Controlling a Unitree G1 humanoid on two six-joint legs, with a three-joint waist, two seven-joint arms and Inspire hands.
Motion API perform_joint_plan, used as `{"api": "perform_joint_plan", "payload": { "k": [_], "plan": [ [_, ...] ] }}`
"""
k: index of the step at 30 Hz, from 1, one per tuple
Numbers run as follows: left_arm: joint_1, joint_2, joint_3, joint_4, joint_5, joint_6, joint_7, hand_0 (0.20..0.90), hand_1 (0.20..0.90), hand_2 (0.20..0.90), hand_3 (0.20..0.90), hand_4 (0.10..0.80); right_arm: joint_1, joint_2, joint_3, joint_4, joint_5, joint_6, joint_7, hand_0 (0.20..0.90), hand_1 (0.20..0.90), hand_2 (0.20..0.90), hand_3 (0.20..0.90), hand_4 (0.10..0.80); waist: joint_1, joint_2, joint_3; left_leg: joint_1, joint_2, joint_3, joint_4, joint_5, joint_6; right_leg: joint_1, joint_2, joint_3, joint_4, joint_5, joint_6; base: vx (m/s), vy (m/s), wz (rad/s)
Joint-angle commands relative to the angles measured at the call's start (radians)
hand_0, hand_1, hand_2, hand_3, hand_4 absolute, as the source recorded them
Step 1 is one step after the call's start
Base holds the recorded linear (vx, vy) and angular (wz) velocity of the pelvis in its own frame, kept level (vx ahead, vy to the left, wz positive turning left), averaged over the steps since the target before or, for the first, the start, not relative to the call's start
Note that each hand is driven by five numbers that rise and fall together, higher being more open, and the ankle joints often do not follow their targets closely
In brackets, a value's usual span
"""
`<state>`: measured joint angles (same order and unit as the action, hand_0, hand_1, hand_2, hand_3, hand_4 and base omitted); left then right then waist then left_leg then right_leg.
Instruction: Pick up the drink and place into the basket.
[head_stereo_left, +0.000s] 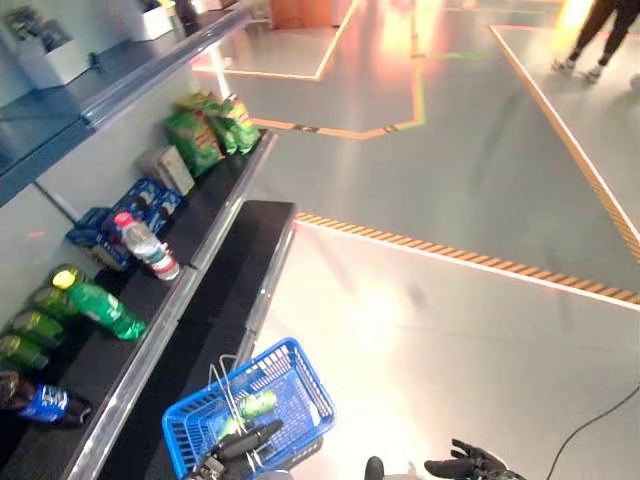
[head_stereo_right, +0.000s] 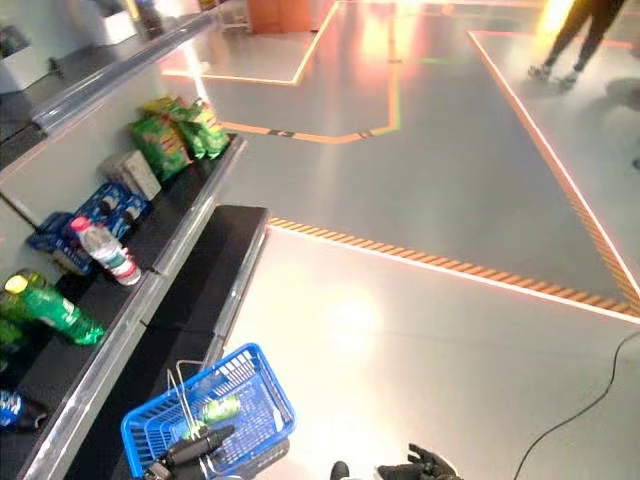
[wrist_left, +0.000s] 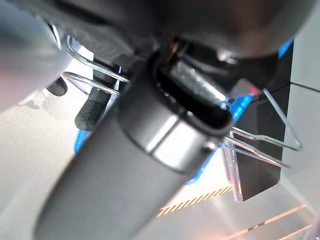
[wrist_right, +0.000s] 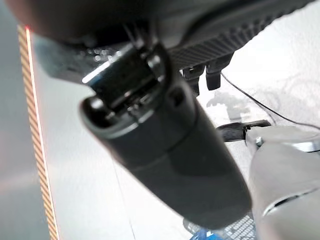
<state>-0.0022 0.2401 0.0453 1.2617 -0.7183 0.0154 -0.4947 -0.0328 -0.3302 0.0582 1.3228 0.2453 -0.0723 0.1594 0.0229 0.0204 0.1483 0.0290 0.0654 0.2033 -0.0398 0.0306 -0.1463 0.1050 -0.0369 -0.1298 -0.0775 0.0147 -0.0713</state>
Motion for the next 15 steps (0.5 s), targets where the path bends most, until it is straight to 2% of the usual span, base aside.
{"api": "perform_joint_plan", "payload": {
  "k": [1,3,5,8,9,11,13,15],
  "plan": [
    [0.017,0.036,-0.015,-0.05,-0.034,-0.055,-0.1,0.3,0.3,0.3,0.2,0.1,-0.055,-0.023,0.003,0.02,0.009,-0.017,0.009,0.9,0.9,0.9,0.9,0.8,0.042,0.025,-0.006,-0.125,-0.047,-0.011,0.019,0.085,0.05,0.074,0.018,0.022,0.07,-0.09,0.123,0.347,0.043,-0.27],
    [0.015,0.038,-0.019,-0.056,-0.03,-0.048,-0.098,0.3,0.3,0.3,0.2,0.1,-0.047,-0.022,0.007,0.018,0.001,-0.019,0.003,0.9,0.9,0.9,0.9,0.8,0.053,0.031,-0.006,-0.159,-0.05,0.017,0.014,0.11,0.047,0.104,0.024,0.037,0.065,-0.108,0.121,0.29,0.046,-0.54],
    [0.012,0.039,-0.016,-0.059,-0.038,-0.042,-0.096,0.3,0.3,0.3,0.2,0.1,-0.042,-0.022,0.007,0.017,-0.006,-0.019,-0.006,0.9,0.9,0.9,0.9,0.8,0.059,0.032,-0.011,-0.165,-0.064,0.019,0.019,0.104,0.059,0.122,0.023,0.041,0.071,-0.125,0.123,0.298,0.069,-0.49],
    [0.007,0.046,-0.009,-0.053,-0.038,-0.034,-0.092,0.3,0.3,0.3,0.2,0.1,-0.031,-0.018,0.003,0.03,-0.053,-0.029,-0.016,0.9,0.9,0.9,0.9,0.8,0.07,0.029,-0.041,-0.115,-0.099,0.002,-0.002,0.065,0.104,0.153,0.003,0.035,0.115,-0.171,0.148,0.432,0.116,-0.64],
    [0.001,0.052,-0.008,-0.054,-0.034,-0.027,-0.089,0.3,0.3,0.3,0.2,0.1,-0.03,-0.015,0.003,0.032,-0.048,-0.031,-0.021,0.9,0.9,0.9,0.9,0.8,0.072,0.025,-0.051,-0.094,-0.111,-0.01,-0.008,0.05,0.121,0.149,-0.01,0.025,0.157,-0.167,0.159,0.31,0.106,-0.84],
    [-0.012,0.068,-0.014,-0.059,-0.038,-0.015,-0.093,0.3,0.3,0.3,0.2,0.1,-0.03,-0.012,0.006,0.027,-0.039,-0.031,-0.017,0.9,0.9,0.9,0.9,0.8,0.066,0.015,-0.06,-0.056,-0.132,-0.035,-0.019,0.034,0.15,0.103,-0.023,0.024,0.286,-0.113,0.187,0.251,0.095,-0.37],
    [-0.031,0.091,-0.035,-0.061,-0.032,-0.009,-0.097,0.3,0.3,0.3,0.2,0.1,-0.027,-0.008,0.0,0.02,-0.018,-0.043,-0.013,0.9,0.9,0.9,0.9,0.8,0.046,0.02,-0.061,-0.02,-0.136,-0.067,-0.029,0.016,0.176,-0.012,-0.004,0.033,0.512,-0.05,0.214,0.224,0.105,0.01],
    [-0.04,0.097,-0.048,-0.066,-0.045,-0.011,-0.079,0.3,0.3,0.3,0.2,0.1,-0.025,-0.009,-0.004,0.018,-0.016,-0.048,-0.005,0.9,0.9,0.9,0.9,0.8,0.036,0.023,-0.057,0.001,-0.133,-0.088,-0.03,0.006,0.185,-0.101,0.003,0.041,0.667,-0.01,0.222,0.212,0.068,0.11]
  ]
}}
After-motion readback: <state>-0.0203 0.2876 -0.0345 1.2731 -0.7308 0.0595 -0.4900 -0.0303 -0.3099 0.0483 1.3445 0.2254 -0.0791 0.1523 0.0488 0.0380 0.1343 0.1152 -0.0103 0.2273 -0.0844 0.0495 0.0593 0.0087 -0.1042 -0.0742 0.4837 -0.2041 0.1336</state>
